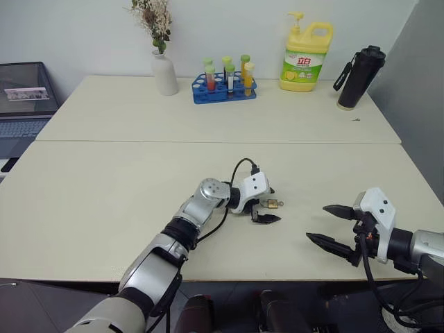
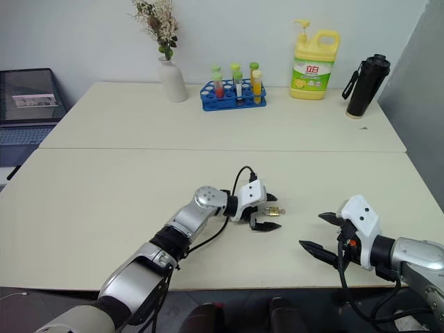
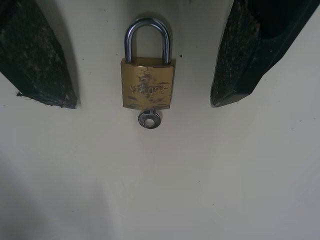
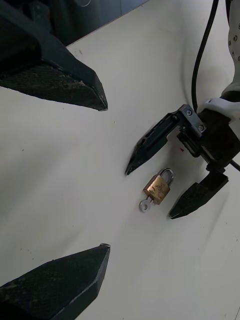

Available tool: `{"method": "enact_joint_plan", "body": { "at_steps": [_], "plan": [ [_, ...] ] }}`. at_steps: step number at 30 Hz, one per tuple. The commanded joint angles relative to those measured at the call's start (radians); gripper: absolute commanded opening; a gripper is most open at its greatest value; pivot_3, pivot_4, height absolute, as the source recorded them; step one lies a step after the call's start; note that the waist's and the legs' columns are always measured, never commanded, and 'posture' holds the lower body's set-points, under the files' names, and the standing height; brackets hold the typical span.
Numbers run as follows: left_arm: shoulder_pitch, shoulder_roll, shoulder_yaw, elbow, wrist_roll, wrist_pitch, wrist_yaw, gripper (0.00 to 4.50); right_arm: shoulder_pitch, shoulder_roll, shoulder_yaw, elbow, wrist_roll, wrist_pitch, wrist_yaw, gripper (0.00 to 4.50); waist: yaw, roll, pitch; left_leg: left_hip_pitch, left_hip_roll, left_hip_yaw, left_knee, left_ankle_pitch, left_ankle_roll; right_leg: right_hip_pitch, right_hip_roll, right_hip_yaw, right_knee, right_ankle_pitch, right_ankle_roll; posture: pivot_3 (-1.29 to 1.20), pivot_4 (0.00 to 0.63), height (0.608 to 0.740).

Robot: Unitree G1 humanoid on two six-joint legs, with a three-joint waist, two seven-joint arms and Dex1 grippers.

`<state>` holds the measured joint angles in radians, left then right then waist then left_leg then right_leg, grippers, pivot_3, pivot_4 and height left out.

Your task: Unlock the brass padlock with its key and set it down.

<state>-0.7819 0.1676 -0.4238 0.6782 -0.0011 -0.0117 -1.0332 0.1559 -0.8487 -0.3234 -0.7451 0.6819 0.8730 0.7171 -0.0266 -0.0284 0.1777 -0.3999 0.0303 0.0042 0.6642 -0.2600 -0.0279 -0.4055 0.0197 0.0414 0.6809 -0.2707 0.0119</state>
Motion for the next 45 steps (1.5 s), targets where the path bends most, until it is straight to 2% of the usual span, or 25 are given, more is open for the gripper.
{"method": "enact_joint_plan", "body": {
  "at_steps": [1, 9, 12, 21, 30, 37, 41, 43, 45],
  "plan": [
    [-0.018, -0.006, 0.021, 0.011, 0.013, -0.005, 0.006, 4.45, 0.000, -0.012, -0.027, -0.028, 0.011, -0.009, -0.005, 4.49, 0.000, 0.000, 0.000, 0.000, 0.000, 0.000, 0.000, 0.000, 0.000, 0.000, 0.000, 0.000, 0.000, 0.000, 0.000, 0.00, 0.150, 0.740],
    [-0.011, 0.013, 0.027, 0.013, 0.020, 0.031, -0.003, 4.45, -0.013, -0.013, -0.016, -0.023, 0.013, -0.011, -0.009, 4.49, -0.001, 0.000, 0.000, 0.000, 0.000, 0.000, 0.000, 0.000, 0.000, 0.000, 0.000, 0.000, 0.000, 0.000, 0.000, 0.00, 0.150, 0.740],
    [-0.011, 0.014, 0.032, 0.011, 0.021, 0.036, -0.005, 3.87, -0.021, -0.013, -0.013, -0.021, 0.015, -0.010, -0.010, 4.50, -0.002, 0.000, 0.000, 0.000, 0.000, -0.001, 0.000, 0.000, 0.000, 0.000, 0.000, 0.000, 0.001, 0.000, 0.000, 0.00, 0.150, 0.740],
    [0.000, 0.023, 0.026, -0.002, 0.030, 0.058, -0.027, 0.96, -0.037, -0.011, -0.001, -0.018, 0.015, -0.009, -0.017, 4.50, -0.002, 0.000, 0.000, 0.000, 0.000, -0.001, 0.000, 0.000, 0.000, 0.000, 0.000, 0.000, 0.001, 0.000, 0.001, 0.00, 0.150, 0.740],
    [0.034, 0.046, 0.042, -0.084, 0.012, 0.017, -0.052, 0.96, -0.069, -0.002, 0.033, -0.007, 0.002, -0.033, -0.024, 4.50, -0.003, 0.000, 0.000, 0.001, 0.000, -0.001, 0.000, 0.000, 0.000, 0.000, 0.000, 0.000, 0.001, 0.000, 0.001, 0.00, 0.150, 0.740],
    [0.136, 0.191, 0.090, -0.356, -0.029, -0.110, -0.097, 0.96, -0.125, 0.039, 0.097, 0.055, -0.076, -0.158, -0.023, 4.50, -0.002, 0.000, 0.000, 0.001, 0.001, -0.001, 0.000, 0.000, 0.000, 0.000, 0.000, 0.000, 0.001, 0.000, 0.001, 0.00, 0.150, 0.740],
    [0.201, 0.279, 0.140, -0.482, -0.030, -0.245, -0.083, 0.96, -0.160, 0.062, 0.135, 0.093, -0.093, -0.213, 0.002, 4.50, -0.001, 0.000, 0.000, 0.001, 0.001, 0.000, 0.000, 0.000, 0.000, 0.000, -0.002, 0.000, 0.000, 0.000, 0.001, 0.00, 0.150, 0.740],
    [0.225, 0.334, 0.149, -0.506, 0.022, -0.441, -0.052, 0.96, -0.178, 0.077, 0.152, 0.113, -0.093, -0.242, 0.017, 4.50, 0.000, 0.000, 0.000, 0.000, 0.001, 0.000, 0.000, 0.000, 0.000, 0.000, -0.003, 0.000, 0.000, 0.000, 0.000, 0.00, 0.150, 0.740],
    [0.262, 0.361, 0.189, -0.550, 0.022, -0.535, 0.003, 0.96, -0.211, 0.093, 0.173, 0.134, -0.076, -0.241, 0.030, 4.50, 0.000, 0.000, 0.000, 0.001, 0.001, 0.000, 0.000, 0.000, 0.000, 0.000, -0.003, 0.000, 0.000, 0.000, 0.000, 0.00, 0.150, 0.740]
  ]
}}
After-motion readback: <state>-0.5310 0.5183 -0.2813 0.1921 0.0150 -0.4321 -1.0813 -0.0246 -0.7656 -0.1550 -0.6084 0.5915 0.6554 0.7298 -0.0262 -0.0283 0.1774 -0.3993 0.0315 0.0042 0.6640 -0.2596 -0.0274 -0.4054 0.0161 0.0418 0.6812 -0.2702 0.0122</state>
